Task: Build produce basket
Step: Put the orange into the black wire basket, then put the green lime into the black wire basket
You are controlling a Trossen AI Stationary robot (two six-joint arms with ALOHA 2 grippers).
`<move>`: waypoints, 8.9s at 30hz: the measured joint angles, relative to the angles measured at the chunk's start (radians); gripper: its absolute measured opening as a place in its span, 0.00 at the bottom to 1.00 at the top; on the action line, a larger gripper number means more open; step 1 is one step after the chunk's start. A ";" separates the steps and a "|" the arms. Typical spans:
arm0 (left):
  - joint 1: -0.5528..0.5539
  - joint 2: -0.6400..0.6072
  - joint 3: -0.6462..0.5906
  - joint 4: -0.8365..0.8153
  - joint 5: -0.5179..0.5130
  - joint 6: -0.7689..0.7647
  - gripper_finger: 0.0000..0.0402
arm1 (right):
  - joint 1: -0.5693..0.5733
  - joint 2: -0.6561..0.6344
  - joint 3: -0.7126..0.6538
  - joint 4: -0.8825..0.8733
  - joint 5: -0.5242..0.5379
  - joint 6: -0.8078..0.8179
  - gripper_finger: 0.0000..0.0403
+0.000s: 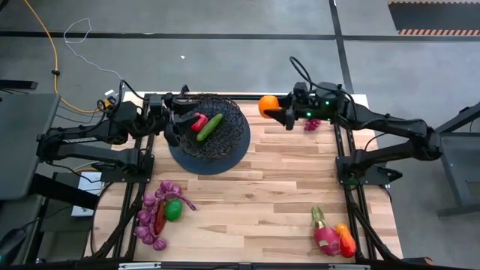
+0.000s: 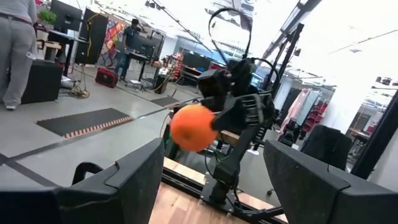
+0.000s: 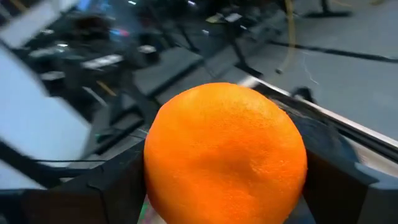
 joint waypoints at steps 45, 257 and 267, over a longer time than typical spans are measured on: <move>0.000 0.000 0.000 0.009 -0.010 -0.052 0.66 | 0.049 1.186 1.019 -0.564 0.128 -0.322 0.89; -0.098 0.025 0.003 -0.228 -0.195 -0.007 0.46 | 0.070 -0.094 -0.159 -0.187 0.095 -0.074 0.99; -0.098 0.008 -0.164 -0.070 -0.153 -0.104 0.46 | 0.071 -0.094 -0.159 -0.169 0.095 -0.074 0.99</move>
